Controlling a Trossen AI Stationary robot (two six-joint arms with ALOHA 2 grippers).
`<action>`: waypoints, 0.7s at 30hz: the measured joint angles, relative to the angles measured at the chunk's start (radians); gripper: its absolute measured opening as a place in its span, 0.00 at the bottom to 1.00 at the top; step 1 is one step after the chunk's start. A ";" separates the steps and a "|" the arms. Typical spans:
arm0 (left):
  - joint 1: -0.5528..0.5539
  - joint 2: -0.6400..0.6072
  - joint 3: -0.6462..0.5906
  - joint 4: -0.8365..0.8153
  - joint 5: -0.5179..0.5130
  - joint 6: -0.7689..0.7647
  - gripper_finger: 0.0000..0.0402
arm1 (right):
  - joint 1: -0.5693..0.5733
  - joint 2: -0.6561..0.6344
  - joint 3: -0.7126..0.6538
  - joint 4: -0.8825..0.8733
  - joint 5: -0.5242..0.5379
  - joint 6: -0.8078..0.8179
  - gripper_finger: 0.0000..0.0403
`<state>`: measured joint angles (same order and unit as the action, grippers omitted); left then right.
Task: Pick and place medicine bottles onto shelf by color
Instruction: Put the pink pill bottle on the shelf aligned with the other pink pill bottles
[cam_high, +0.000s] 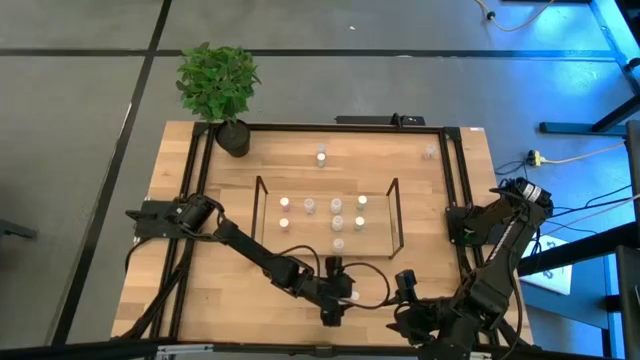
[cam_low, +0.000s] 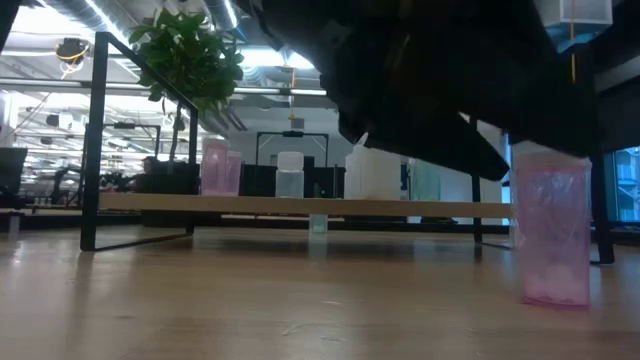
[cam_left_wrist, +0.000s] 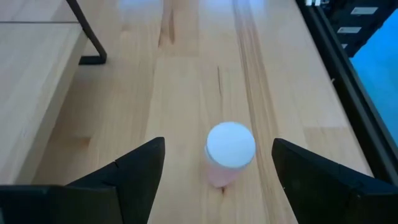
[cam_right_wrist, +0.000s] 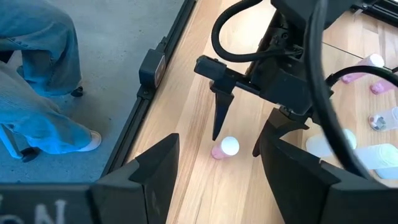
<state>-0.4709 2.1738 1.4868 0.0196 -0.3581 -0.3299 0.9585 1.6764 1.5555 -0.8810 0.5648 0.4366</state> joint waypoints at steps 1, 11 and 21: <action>0.000 0.000 0.000 0.003 0.000 0.002 0.72 | 0.000 0.000 0.000 0.000 0.000 0.000 0.56; -0.002 0.052 0.000 0.121 0.016 0.093 0.72 | 0.000 0.000 0.000 0.005 -0.001 0.000 0.56; -0.003 0.058 0.000 0.077 0.012 0.047 0.72 | 0.000 0.000 0.000 0.017 -0.018 0.000 0.56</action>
<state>-0.4744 2.2314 1.4872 0.0970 -0.3462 -0.2825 0.9585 1.6768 1.5555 -0.8635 0.5464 0.4366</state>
